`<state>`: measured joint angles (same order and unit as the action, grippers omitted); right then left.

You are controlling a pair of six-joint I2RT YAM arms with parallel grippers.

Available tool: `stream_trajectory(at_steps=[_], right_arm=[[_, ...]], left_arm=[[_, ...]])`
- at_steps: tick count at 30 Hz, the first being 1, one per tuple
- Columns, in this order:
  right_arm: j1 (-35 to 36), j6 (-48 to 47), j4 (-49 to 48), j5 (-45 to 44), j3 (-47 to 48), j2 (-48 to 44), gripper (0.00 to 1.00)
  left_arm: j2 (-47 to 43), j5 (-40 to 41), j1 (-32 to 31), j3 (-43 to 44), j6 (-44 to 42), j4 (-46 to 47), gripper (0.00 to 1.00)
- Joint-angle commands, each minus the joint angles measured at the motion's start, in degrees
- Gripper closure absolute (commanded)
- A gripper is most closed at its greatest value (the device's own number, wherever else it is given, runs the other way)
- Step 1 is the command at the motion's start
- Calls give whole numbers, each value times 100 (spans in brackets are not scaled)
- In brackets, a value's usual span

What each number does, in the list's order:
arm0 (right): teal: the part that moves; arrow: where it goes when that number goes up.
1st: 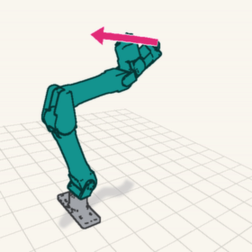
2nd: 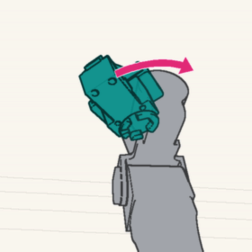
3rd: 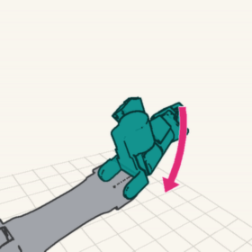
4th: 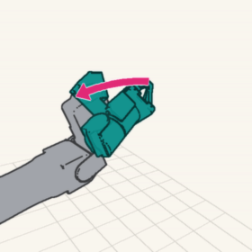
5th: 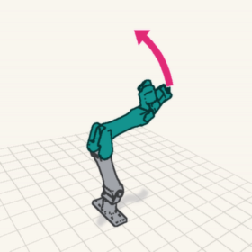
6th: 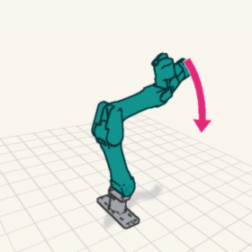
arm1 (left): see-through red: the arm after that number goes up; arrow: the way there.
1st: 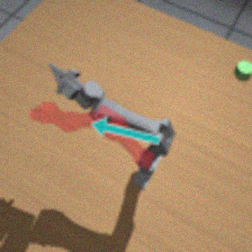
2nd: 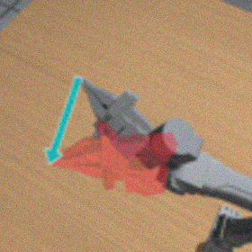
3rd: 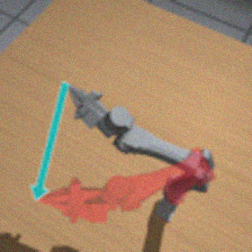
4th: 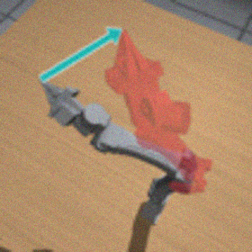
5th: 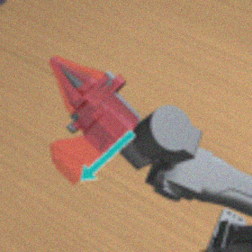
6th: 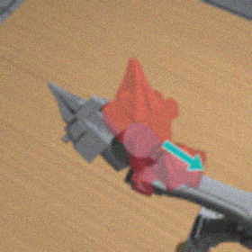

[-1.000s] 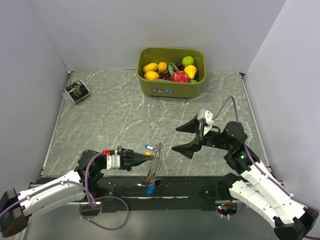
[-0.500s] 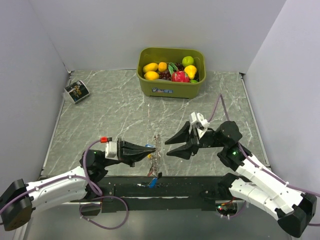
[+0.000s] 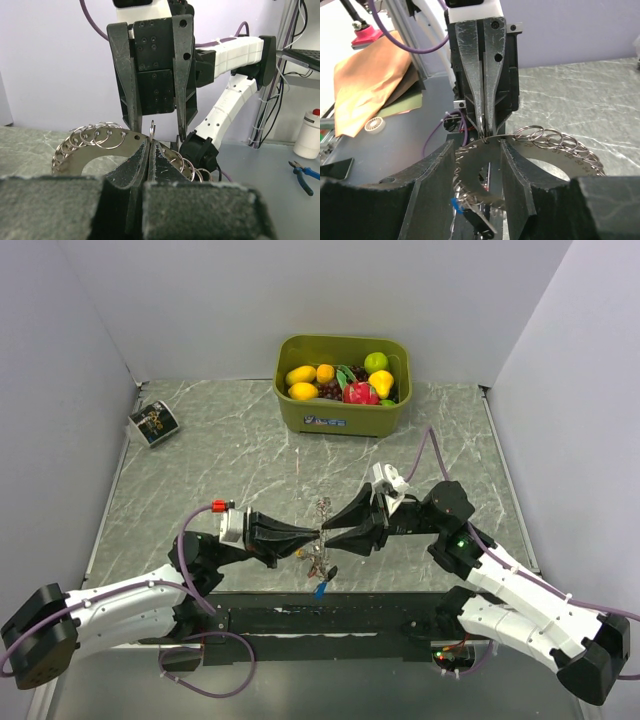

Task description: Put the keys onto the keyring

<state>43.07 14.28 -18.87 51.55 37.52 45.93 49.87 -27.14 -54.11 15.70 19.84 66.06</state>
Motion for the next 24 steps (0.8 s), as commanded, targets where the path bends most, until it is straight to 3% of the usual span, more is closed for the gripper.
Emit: stream_trajectory(at_steps=[1,8,11,20,24], right_arm=[[52,-57,-266,-268,221,-93,52],[79,74,-362,-242,212,-58,52],[114,127,-407,-268,221,-41,64],[140,118,-389,-444,142,-190,65],[166,154,-424,-356,186,-94,74]], left_arm=[[14,-81,-12,293,179,697,99],[67,-81,-12,302,205,654,99],[85,-134,-12,380,170,470,99],[49,-37,-21,407,73,205,99],[137,-81,-21,451,117,258,99]])
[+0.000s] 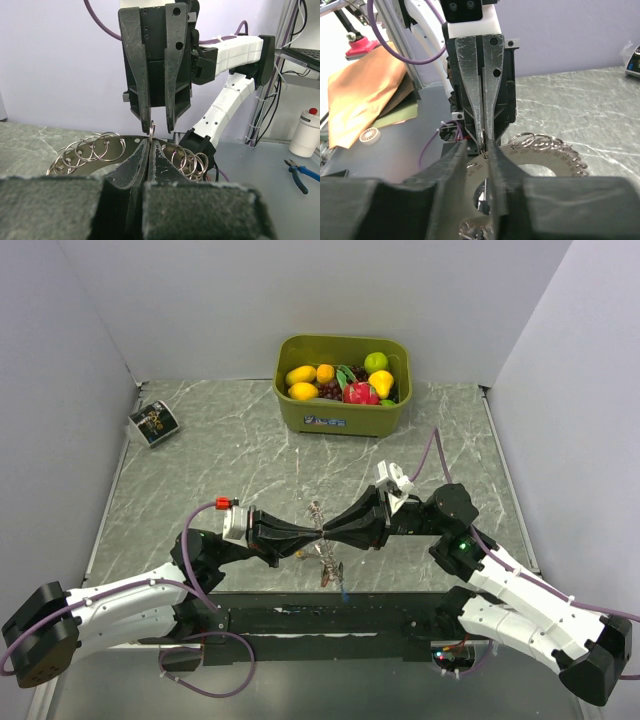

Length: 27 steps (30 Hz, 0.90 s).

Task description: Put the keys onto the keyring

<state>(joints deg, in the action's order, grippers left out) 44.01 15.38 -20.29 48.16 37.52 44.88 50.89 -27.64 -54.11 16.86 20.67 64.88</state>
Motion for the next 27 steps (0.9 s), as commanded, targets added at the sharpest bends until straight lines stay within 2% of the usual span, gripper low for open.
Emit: stream_trajectory(at_steps=[1,9,13,17,18,19,22,24,25,27], right_arm=[[73,44,-291,0,212,29,81],[196,-202,95,-61,326,205,100],[213,-421,385,-202,397,170,100],[213,-781,1000,-447,598,74,100],[213,-860,1123,-500,634,65,100],[213,-1017,1394,-544,721,47,100],[205,-1299,1895,-623,914,3,100],[222,-1440,2160,-624,994,3,100],[213,-1493,2248,-624,1047,-6,100],[205,-1711,2459,-641,1082,3,100]], left_arm=[[87,-57,-21,335,51,446,99],[52,-84,-21,327,34,543,99],[-96,-75,-21,318,-10,403,99],[-343,-75,-21,458,-325,-361,98],[-413,-75,-21,493,-405,-815,95],[-535,-14,-21,572,-466,-1028,82],[-790,-4,-12,765,-747,-2029,63],[-896,-14,-12,941,-1037,-2627,58],[-914,56,-12,1177,-1134,-3369,55],[-888,74,-21,1441,-1442,-4111,51]])
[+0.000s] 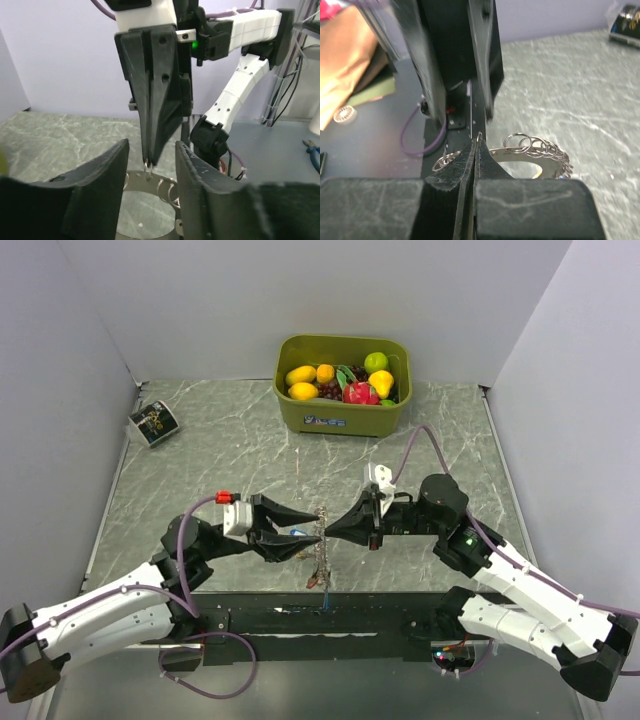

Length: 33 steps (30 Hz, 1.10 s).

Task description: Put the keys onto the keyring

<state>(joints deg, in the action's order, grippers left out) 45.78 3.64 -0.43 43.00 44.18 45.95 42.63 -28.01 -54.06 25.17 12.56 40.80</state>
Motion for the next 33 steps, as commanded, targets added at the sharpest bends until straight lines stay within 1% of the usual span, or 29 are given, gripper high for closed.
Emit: stream_trajectory(at_steps=[1,4,5,8,9,12,16,20,25,33], right_arm=[[36,-583,569,-117,477,-52,100],[36,-847,1000,-108,670,97,100],[36,-917,1096,-125,723,141,100],[28,-1163,1570,-187,951,309,100],[36,-1242,1711,-204,1013,344,100],[36,-1383,1853,-292,1075,397,100],[45,-1506,2152,-354,1154,519,100],[36,-1480,2091,-372,1084,485,100],[36,-1419,1959,-302,1013,441,100],[36,-1419,1915,-170,1005,485,100]], left_arm=[[-19,129,-25,873,-727,-2316,49],[175,138,-25,1269,-1009,-3197,44],[236,129,-25,1358,-1097,-3349,44],[482,24,-25,1675,-1194,-3805,44],[587,-46,-17,1728,-1412,-3903,44],[720,-126,-25,1930,-1616,-4219,46],[738,-310,-25,2010,-1809,-4256,50],[729,-407,-25,1983,-1906,-4211,51],[843,-503,-25,1992,-1976,-4177,55],[993,-477,-25,1966,-1941,-3939,57]])
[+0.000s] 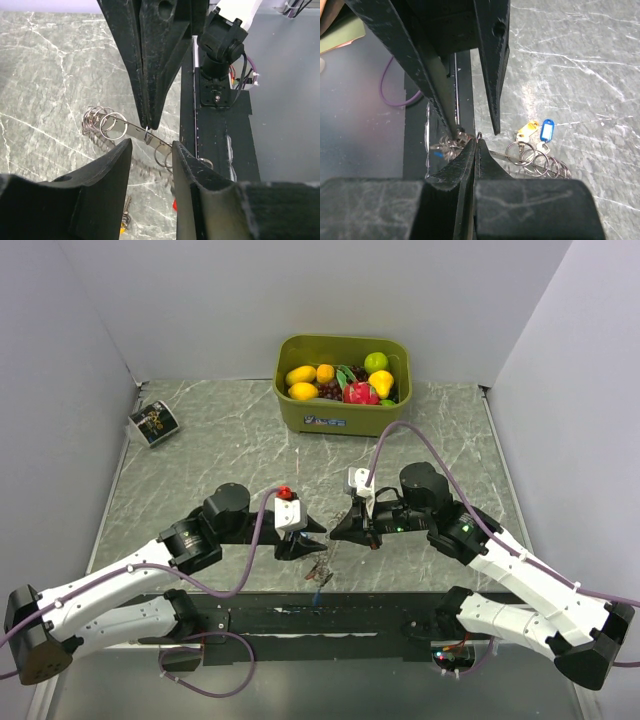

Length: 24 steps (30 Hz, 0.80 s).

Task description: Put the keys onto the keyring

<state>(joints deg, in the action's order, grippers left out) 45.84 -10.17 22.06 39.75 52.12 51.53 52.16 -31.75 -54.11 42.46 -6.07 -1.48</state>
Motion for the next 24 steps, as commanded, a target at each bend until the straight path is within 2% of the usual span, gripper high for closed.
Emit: stream_trajectory(at_steps=[1,5,14,15,16,24], right_arm=[[30,-46,-334,156,202,-73,100],[38,-64,-299,183,211,-64,100],[30,-37,-396,182,132,-134,100],[21,-37,-405,183,132,-152,100],[30,-37,-405,191,141,-152,100],[21,121,-623,86,36,-248,99]], left_arm=[[48,-112,-21,219,-88,306,57],[92,-130,-21,193,-79,463,62],[206,-262,-21,307,-211,297,89],[215,-279,-21,333,-211,280,97],[233,-288,-21,333,-220,262,99],[75,-253,-21,123,-1,595,99]])
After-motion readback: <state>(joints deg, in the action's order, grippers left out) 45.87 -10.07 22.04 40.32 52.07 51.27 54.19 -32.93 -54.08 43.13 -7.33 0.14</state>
